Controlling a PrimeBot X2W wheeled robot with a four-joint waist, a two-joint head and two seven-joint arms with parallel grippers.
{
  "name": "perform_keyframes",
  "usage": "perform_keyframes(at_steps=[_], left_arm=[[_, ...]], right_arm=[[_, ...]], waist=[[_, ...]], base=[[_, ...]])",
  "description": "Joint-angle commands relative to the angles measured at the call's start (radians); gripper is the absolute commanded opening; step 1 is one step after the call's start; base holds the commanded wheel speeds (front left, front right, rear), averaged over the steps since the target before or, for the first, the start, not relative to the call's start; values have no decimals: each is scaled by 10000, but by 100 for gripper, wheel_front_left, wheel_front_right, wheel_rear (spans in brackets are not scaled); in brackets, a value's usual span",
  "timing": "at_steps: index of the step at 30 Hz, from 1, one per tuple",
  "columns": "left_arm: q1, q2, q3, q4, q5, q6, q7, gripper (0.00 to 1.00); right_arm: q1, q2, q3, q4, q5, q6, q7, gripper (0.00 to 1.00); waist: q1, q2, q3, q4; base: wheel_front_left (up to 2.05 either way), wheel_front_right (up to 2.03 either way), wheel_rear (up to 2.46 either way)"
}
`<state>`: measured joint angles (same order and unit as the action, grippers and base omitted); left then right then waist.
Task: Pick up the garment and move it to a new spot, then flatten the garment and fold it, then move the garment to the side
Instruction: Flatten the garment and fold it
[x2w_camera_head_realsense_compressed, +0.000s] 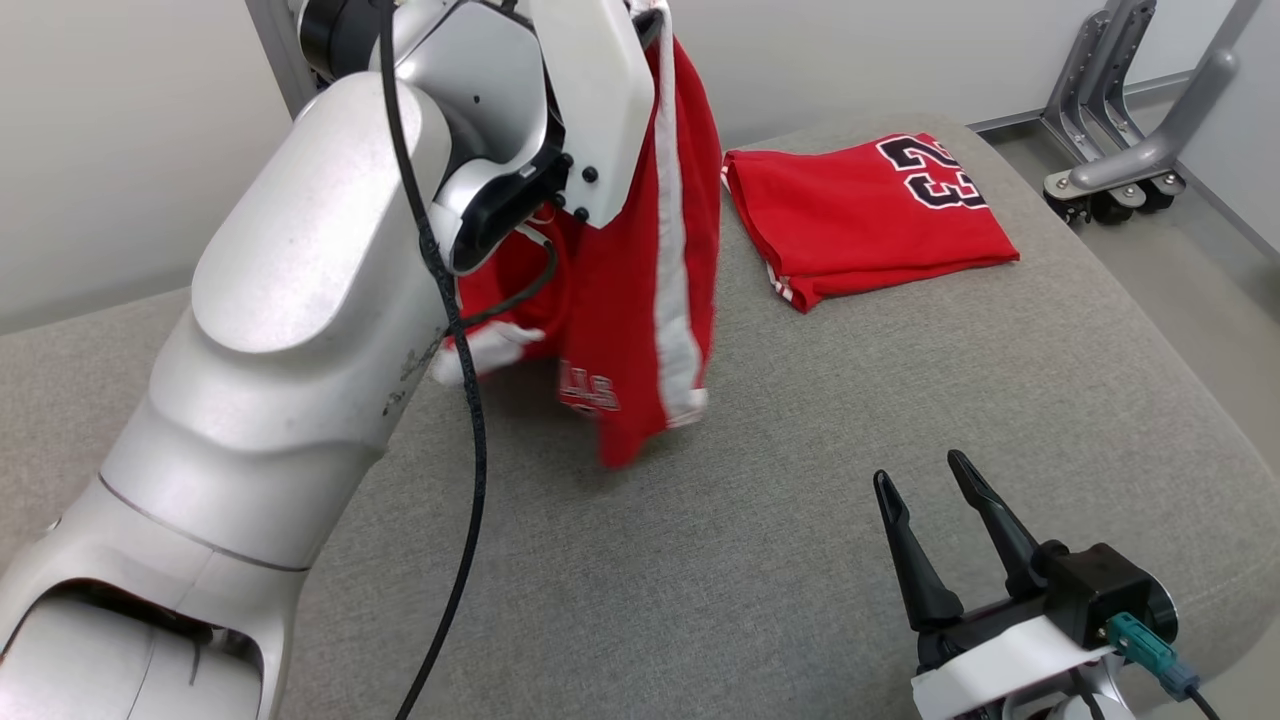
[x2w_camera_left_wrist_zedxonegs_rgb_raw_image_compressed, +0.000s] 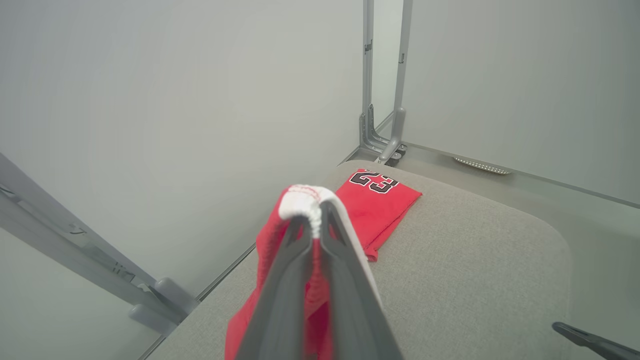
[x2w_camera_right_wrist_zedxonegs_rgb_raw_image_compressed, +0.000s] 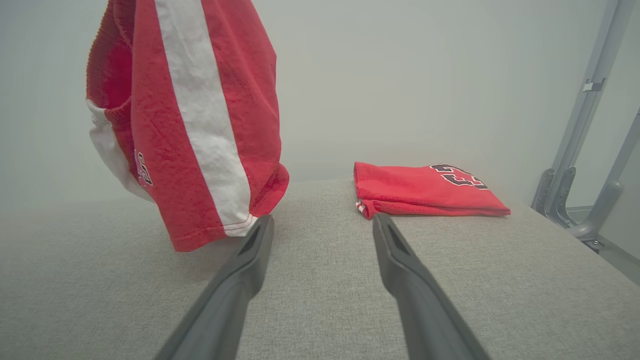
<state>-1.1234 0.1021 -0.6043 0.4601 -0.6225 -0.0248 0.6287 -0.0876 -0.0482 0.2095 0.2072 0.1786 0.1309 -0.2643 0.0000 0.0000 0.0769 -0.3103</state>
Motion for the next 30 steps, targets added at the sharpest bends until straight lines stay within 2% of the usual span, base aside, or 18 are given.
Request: perform_keyframes(at_steps=[1,6,11,15,19,23,26,30], left_arm=[[-170,21,-65,188,99,61,-23,0],[482,313,-267,586,82,-55,153,0],[2151,1044,-291,383,-391,-266,324,0],[3829,1893,-36,-624,-937,-290,267,0],[5536,2540,585,-2200,-1918,-139,296,0],[6955,3277,1063,-3746,-2531,-171,122,0],[7682,3709,1343,-4565,-2662,6,-52,0],[8433,3962,1558,-5111,-2431,264,-596,0]], right_arm=[[88,-52,-23,1,-29,-3,-2,100],[161,-53,-117,-19,-54,-3,-2,100],[232,-53,-190,-117,72,-3,-1,100],[255,-52,-312,-158,92,-3,-1,100],[250,-55,-434,-170,-11,-3,-1,100],[163,-53,-452,-197,-71,-3,-1,100],[136,-55,-429,-216,-69,-3,-1,100],[119,-57,-357,-220,-128,-3,-1,100]], waist=[[0,0,-2,43],[0,0,10,152],[0,0,99,374],[0,0,156,605],[0,0,187,890],[0,0,255,1147],[0,0,348,1338],[0,0,453,1554]], base=[[0,0,0],[0,0,0],[0,0,0],[0,0,0],[0,0,0],[0,0,0],[0,0,0],[0,0,0]])
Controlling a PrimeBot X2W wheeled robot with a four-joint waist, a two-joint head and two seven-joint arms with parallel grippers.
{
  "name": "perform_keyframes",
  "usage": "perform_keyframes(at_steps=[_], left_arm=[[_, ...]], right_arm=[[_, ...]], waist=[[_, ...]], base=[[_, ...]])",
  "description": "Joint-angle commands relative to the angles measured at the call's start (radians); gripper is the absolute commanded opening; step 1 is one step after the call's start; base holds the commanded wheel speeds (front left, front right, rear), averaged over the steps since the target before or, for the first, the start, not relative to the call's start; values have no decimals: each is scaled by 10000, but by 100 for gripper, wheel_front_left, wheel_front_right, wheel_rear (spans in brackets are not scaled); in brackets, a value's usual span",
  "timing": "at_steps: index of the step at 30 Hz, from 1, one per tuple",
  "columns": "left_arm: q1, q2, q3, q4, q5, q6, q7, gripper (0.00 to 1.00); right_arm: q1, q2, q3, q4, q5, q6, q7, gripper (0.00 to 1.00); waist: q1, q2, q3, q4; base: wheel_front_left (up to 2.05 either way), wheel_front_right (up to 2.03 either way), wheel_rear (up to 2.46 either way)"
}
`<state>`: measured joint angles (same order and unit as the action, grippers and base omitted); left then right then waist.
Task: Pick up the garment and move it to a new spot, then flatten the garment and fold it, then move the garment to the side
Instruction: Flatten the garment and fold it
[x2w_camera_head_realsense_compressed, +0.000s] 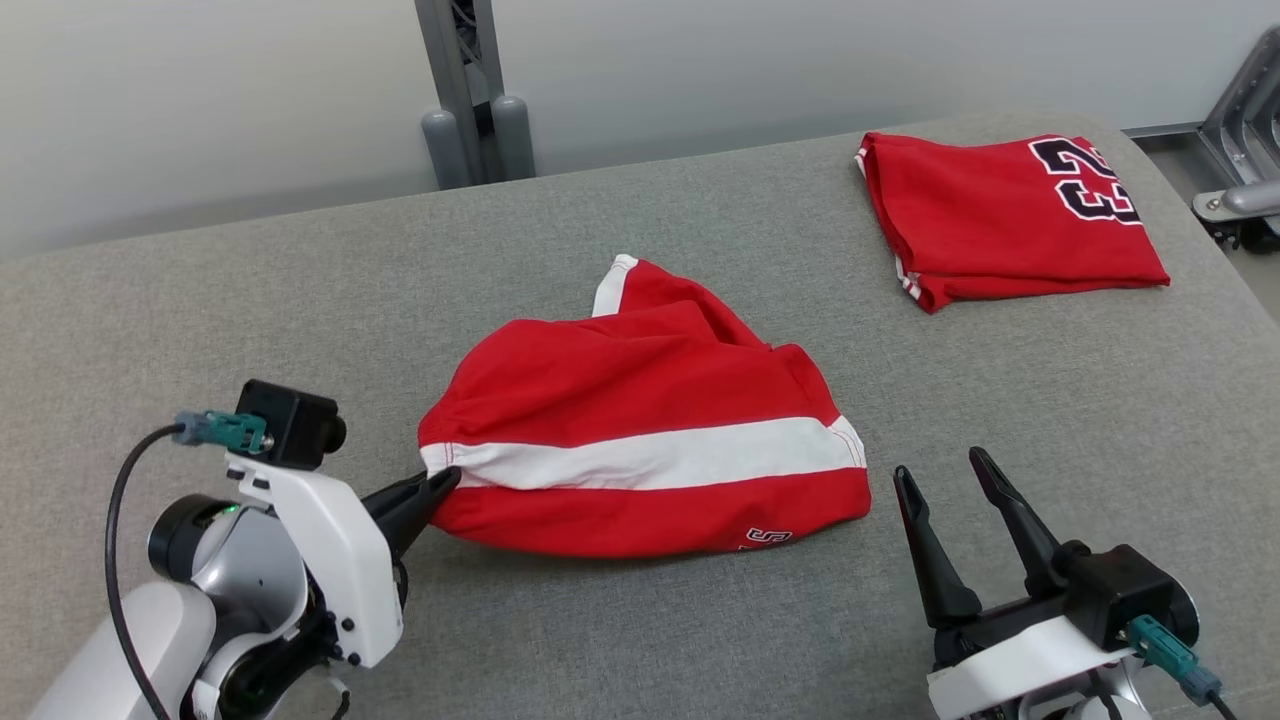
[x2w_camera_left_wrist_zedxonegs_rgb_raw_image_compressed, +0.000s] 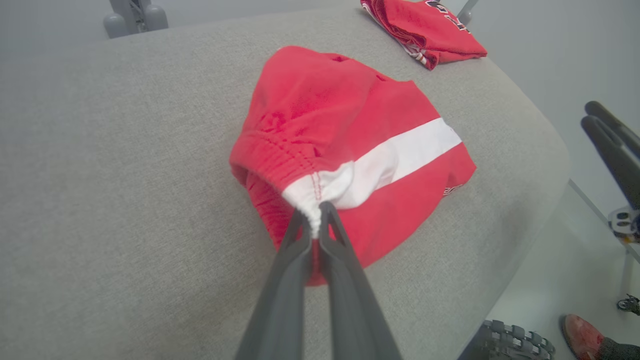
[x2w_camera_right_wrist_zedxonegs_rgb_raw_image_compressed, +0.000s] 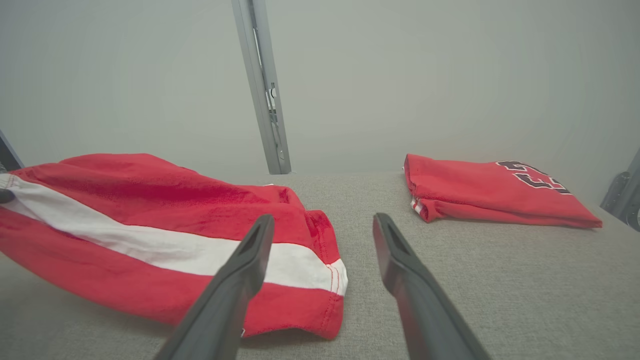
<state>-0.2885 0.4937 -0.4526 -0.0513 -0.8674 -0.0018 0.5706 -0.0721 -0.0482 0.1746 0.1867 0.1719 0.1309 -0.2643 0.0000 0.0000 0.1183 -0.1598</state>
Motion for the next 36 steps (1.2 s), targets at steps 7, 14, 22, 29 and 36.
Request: perform_keyframes(at_steps=[7,14,22,29,36], left_arm=[[1047,-4,215,-66,298,401,-950,100],[1760,-163,449,385,438,420,-2077,100],[2340,-465,964,590,1087,1035,-3991,100],[3188,-1493,1517,455,1613,1833,-6724,100],[3836,-2294,1744,569,2089,2177,-8158,100]], right_arm=[[-102,-55,-34,42,-179,-3,-1,100],[77,-55,-26,167,-333,-3,-1,100],[161,-55,-26,307,-420,-3,-1,100],[418,-52,-8,616,-240,-3,-1,100],[566,-54,40,856,-177,-3,-1,100]], waist=[[0,0,-5,220],[0,0,-335,475],[0,0,-699,736],[0,0,-1238,980],[0,0,-1659,1030]], base=[[0,0,0],[0,0,0],[0,0,0],[0,0,0],[0,0,0]])
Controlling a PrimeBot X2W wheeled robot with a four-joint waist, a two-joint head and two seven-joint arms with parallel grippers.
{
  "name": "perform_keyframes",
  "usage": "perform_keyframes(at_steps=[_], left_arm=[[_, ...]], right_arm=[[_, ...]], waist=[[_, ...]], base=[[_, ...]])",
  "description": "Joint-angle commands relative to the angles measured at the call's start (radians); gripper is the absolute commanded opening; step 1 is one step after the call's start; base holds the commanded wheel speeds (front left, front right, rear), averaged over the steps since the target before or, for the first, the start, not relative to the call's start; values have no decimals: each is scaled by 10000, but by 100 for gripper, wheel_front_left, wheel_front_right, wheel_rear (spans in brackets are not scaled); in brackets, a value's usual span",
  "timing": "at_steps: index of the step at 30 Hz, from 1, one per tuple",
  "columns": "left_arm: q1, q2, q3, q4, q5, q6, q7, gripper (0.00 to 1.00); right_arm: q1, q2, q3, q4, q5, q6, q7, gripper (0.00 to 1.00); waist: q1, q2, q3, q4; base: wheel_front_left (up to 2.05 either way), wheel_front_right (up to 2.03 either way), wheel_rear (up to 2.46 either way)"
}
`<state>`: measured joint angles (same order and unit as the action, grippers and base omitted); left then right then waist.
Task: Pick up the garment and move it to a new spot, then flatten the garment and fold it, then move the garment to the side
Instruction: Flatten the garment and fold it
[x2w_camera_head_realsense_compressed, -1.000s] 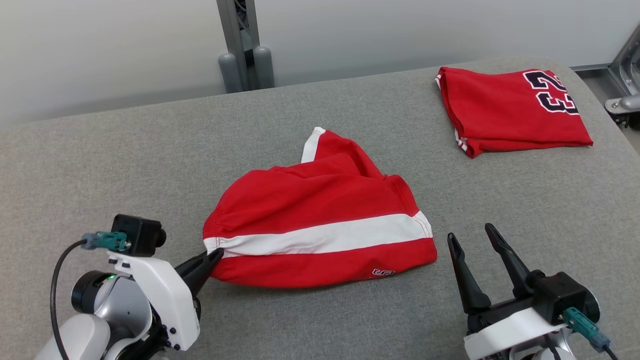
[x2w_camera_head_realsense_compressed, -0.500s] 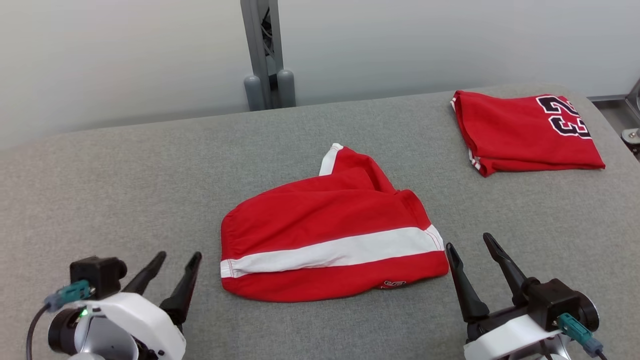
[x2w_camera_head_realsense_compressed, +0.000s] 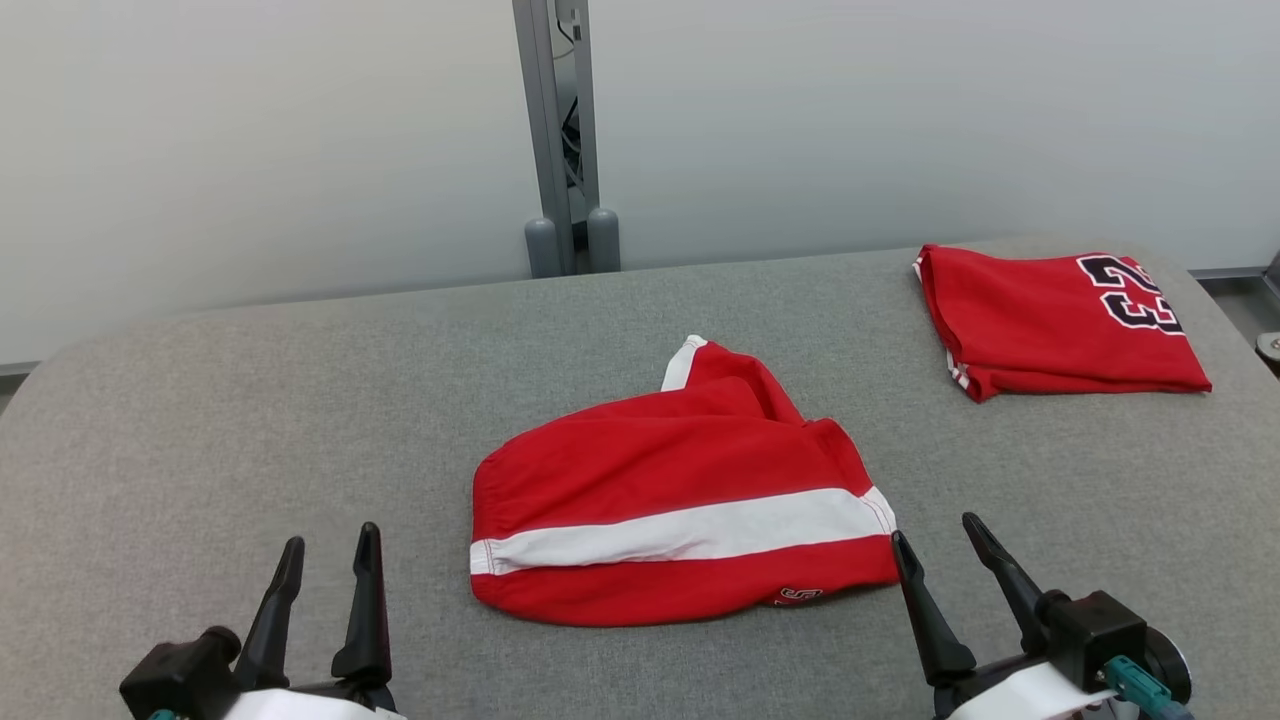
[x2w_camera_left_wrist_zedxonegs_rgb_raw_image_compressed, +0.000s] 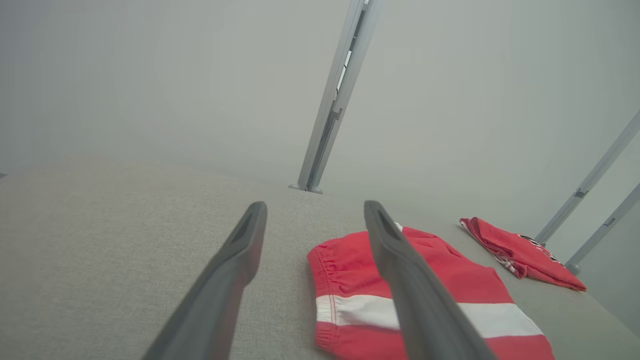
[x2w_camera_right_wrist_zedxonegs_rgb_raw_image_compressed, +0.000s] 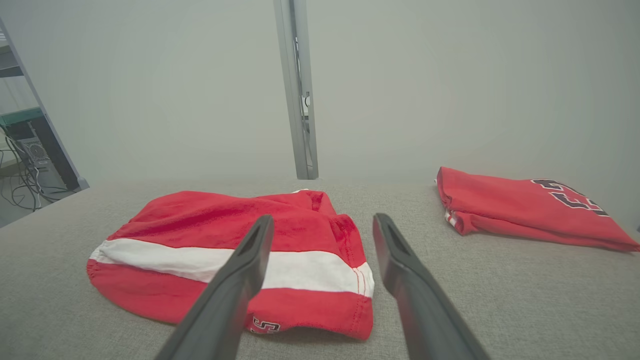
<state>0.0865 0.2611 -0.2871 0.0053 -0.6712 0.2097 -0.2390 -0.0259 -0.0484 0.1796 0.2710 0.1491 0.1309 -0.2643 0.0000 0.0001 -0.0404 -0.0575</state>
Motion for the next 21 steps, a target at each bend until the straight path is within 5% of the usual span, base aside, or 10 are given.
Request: perform_keyframes(at_steps=[1,12,21], left_arm=[[176,-125,151,-20,239,140,-130,100],[868,-835,187,238,3670,335,-256,100],[1155,-1523,927,506,4648,-78,-259,100]], right_arm=[[146,-52,7,37,59,-3,-1,100],[449,-53,-40,31,25,-3,-1,100],[532,-52,-100,-65,31,-3,-1,100]], waist=[[0,-1,-129,12],[0,-1,-438,-45],[0,-1,-447,-88]], base=[[0,0,0],[0,0,0],[0,0,0]])
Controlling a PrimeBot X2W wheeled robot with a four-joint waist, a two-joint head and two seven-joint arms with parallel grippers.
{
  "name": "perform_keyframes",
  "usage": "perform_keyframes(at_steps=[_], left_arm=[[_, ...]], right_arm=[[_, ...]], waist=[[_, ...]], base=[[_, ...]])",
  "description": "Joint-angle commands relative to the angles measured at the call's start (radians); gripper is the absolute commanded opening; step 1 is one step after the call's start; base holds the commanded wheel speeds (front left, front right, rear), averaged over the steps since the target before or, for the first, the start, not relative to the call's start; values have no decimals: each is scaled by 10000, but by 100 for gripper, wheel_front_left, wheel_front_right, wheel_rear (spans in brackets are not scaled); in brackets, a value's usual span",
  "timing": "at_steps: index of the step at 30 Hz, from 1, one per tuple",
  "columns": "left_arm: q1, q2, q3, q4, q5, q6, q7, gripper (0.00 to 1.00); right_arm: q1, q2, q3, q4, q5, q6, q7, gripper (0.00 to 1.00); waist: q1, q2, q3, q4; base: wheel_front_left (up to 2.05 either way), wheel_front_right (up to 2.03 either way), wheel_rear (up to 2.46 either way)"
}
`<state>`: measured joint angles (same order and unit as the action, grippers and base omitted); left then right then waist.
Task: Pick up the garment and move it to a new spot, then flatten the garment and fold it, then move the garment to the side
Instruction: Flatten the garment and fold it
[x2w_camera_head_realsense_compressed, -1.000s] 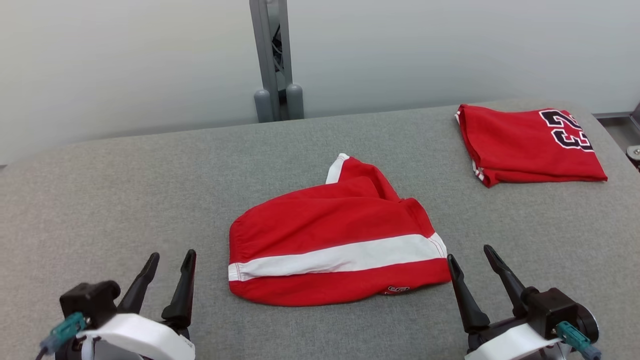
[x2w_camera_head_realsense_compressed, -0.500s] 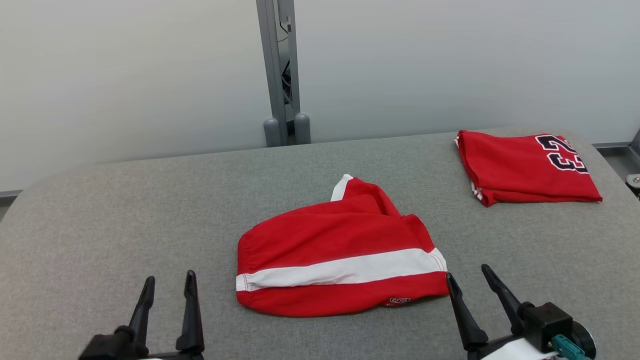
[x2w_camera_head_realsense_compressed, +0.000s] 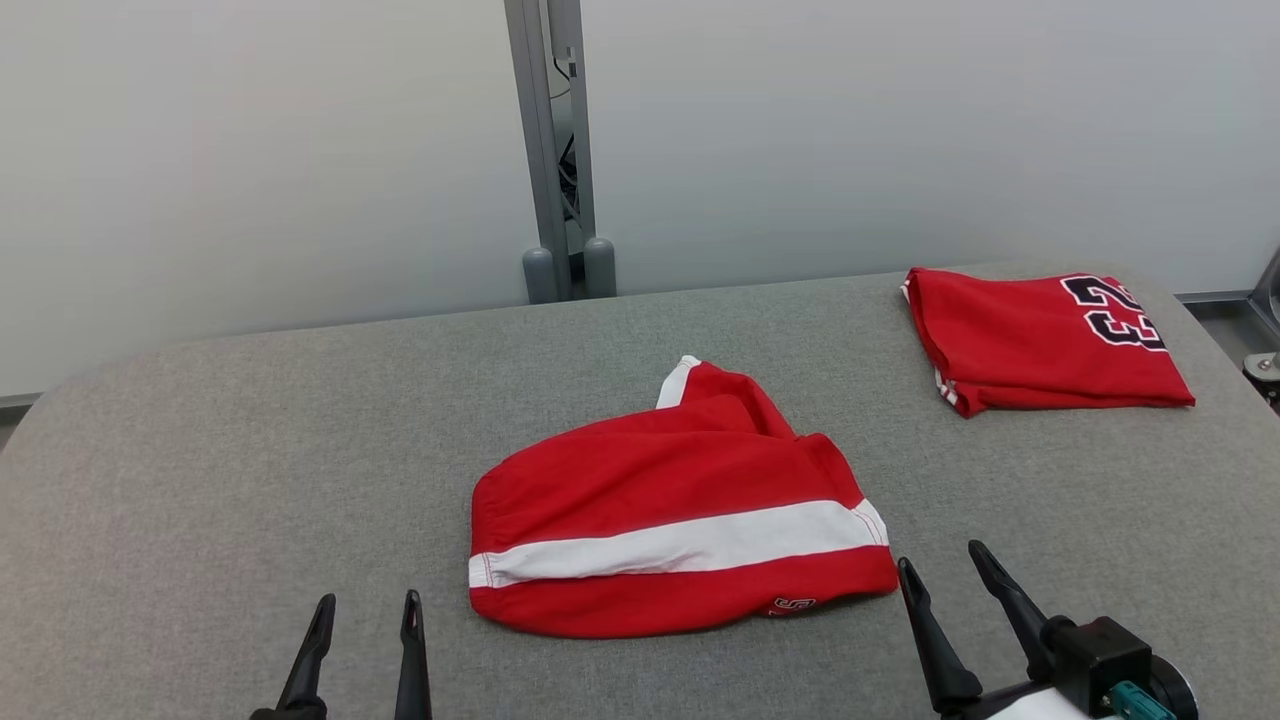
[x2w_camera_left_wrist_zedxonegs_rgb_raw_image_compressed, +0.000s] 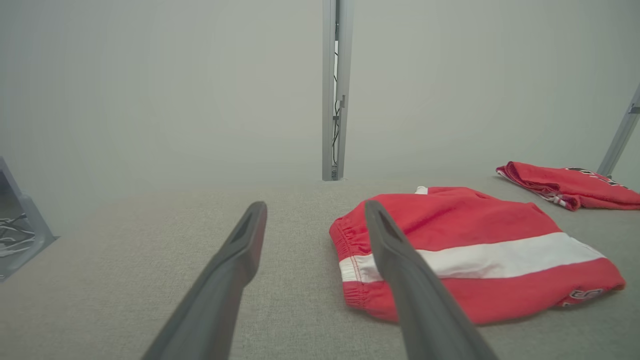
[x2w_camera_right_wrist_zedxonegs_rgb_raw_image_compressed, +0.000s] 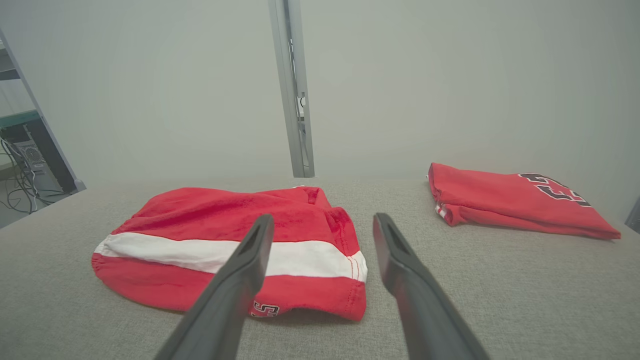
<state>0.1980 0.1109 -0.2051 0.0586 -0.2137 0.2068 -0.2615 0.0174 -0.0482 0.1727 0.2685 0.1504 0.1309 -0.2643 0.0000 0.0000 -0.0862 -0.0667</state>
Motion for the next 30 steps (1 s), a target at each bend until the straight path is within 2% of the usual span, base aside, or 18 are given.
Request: perform_keyframes(at_steps=[1,15,19,23,30], left_arm=[[61,-78,179,-38,151,-106,-35,100],[-52,-471,556,296,446,-691,-36,100],[-323,-517,511,638,293,-981,-37,100],[-931,-540,286,1652,-99,-1500,18,100],[-2681,-549,157,3573,-875,-2135,1420,100]], right_arm=[[99,-54,-43,-54,22,-3,-1,100],[88,-55,-65,-83,83,-3,-1,100],[20,-54,-66,-83,53,-3,-1,100],[-99,-54,-4,-29,-9,-3,-1,100],[-291,-55,176,61,-94,-3,-1,100]], waist=[[0,0,22,5],[0,0,70,-10],[0,0,133,-4],[0,0,249,-30],[0,0,593,-220]], base=[[0,0,0],[0,0,0],[0,0,0],[0,0,0],[0,0,0]])
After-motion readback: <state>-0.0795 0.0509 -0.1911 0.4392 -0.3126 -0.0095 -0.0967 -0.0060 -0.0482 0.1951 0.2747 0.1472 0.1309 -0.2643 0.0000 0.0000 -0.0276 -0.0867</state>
